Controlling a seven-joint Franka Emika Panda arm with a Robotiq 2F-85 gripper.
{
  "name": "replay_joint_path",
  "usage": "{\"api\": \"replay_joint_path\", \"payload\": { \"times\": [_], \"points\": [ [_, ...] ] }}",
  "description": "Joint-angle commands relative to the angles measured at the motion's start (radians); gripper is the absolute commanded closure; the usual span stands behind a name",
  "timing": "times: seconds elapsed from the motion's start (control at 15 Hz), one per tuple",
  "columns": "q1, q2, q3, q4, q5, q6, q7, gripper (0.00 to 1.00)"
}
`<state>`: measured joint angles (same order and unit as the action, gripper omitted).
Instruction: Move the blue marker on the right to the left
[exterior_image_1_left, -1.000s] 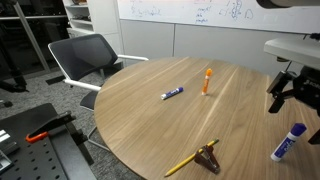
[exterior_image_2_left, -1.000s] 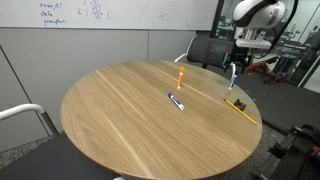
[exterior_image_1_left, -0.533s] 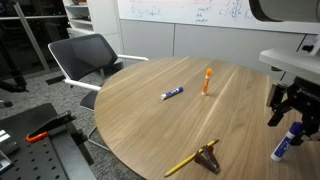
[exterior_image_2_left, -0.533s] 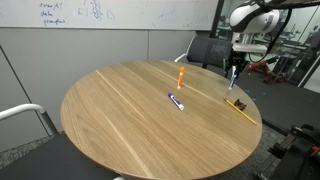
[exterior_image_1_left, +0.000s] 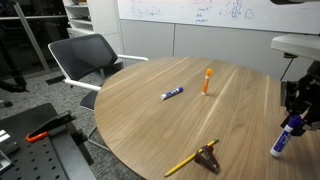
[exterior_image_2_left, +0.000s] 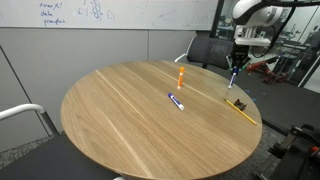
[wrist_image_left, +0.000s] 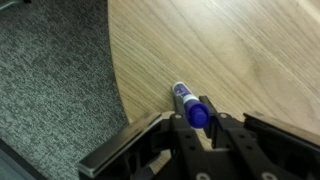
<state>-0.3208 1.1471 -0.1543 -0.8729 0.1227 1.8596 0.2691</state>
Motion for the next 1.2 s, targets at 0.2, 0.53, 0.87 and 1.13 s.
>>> {"api": "replay_joint_path", "payload": {
  "times": [0.2, 0.53, 0.87, 1.13],
  "points": [
    [0.047, -0.151, 0.017, -0.137, 0.000, -0.010, -0.032, 0.95],
    [0.103, -0.313, 0.060, -0.367, -0.006, 0.066, -0.232, 0.95],
    [0.145, -0.453, 0.086, -0.598, -0.046, 0.111, -0.387, 0.95],
    [0.167, -0.557, 0.098, -0.803, -0.086, 0.212, -0.470, 0.95]
  ]
}}
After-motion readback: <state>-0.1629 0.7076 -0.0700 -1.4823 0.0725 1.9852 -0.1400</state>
